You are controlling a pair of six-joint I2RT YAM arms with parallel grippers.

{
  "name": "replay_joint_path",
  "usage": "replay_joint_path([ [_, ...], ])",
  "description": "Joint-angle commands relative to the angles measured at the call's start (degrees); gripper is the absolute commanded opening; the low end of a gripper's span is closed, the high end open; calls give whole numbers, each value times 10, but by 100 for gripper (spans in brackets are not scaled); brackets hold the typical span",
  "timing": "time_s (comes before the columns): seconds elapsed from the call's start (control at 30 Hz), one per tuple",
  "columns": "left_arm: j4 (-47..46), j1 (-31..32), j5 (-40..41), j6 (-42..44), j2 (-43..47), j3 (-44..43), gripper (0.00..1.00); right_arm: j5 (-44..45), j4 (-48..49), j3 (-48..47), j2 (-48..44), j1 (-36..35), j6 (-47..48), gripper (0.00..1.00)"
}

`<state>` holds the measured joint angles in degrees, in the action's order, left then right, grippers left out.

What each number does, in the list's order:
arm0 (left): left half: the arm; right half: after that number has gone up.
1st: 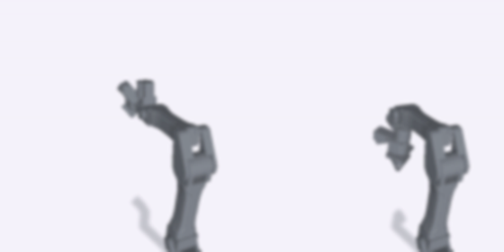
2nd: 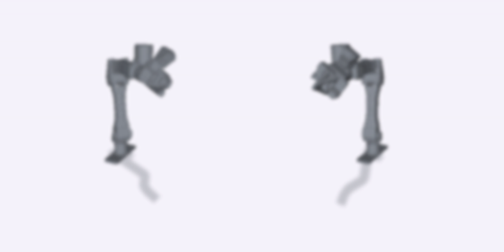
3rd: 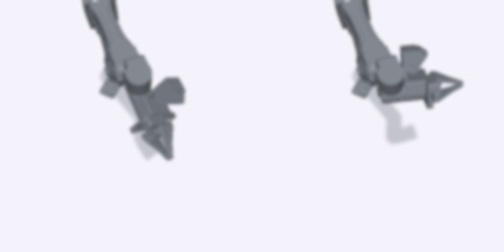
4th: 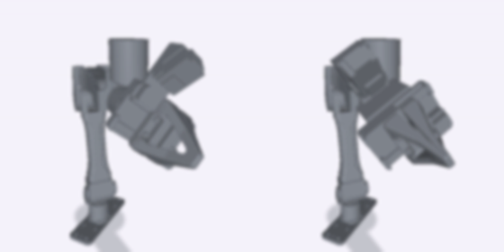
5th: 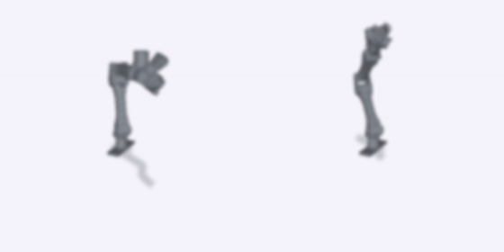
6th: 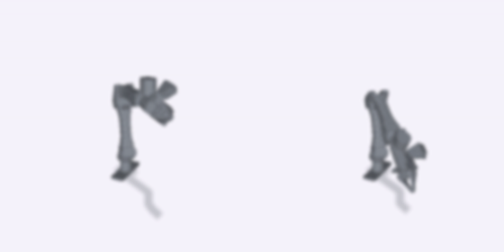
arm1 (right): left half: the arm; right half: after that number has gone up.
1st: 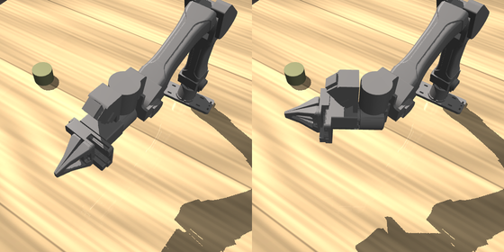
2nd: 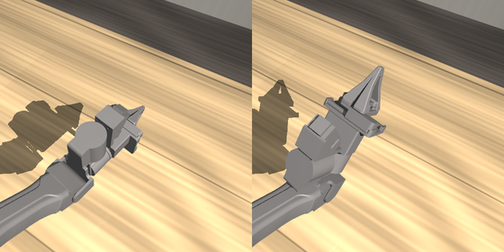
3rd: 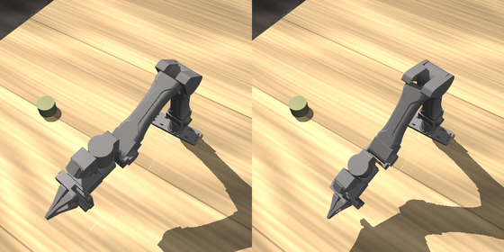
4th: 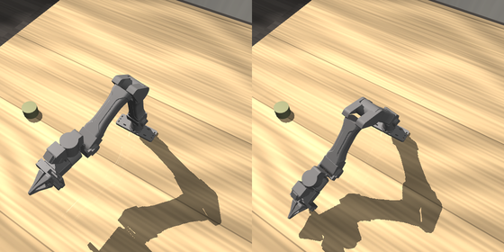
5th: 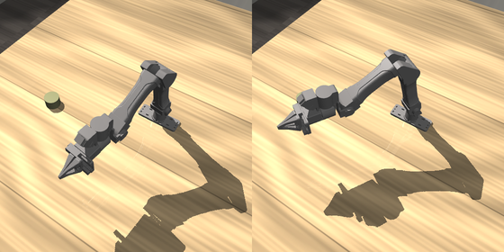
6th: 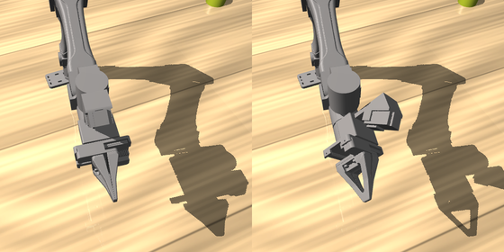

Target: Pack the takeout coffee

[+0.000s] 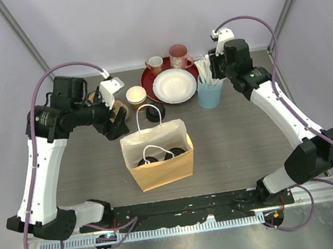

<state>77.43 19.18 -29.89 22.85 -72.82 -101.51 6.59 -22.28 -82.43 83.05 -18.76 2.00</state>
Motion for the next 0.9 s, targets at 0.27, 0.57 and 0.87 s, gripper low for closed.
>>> replay_joint_path([
  [0.27,-32,-81,151,-96,15,-40,85,-6,62,-6,91,14,15,38],
  [0.57,-65,-124,150,-87,6,-11,85,54,63,-21,142,14,41,39],
  [0.87,-61,-126,134,-79,9,-11,85,74,65,-51,181,16,58,38],
])
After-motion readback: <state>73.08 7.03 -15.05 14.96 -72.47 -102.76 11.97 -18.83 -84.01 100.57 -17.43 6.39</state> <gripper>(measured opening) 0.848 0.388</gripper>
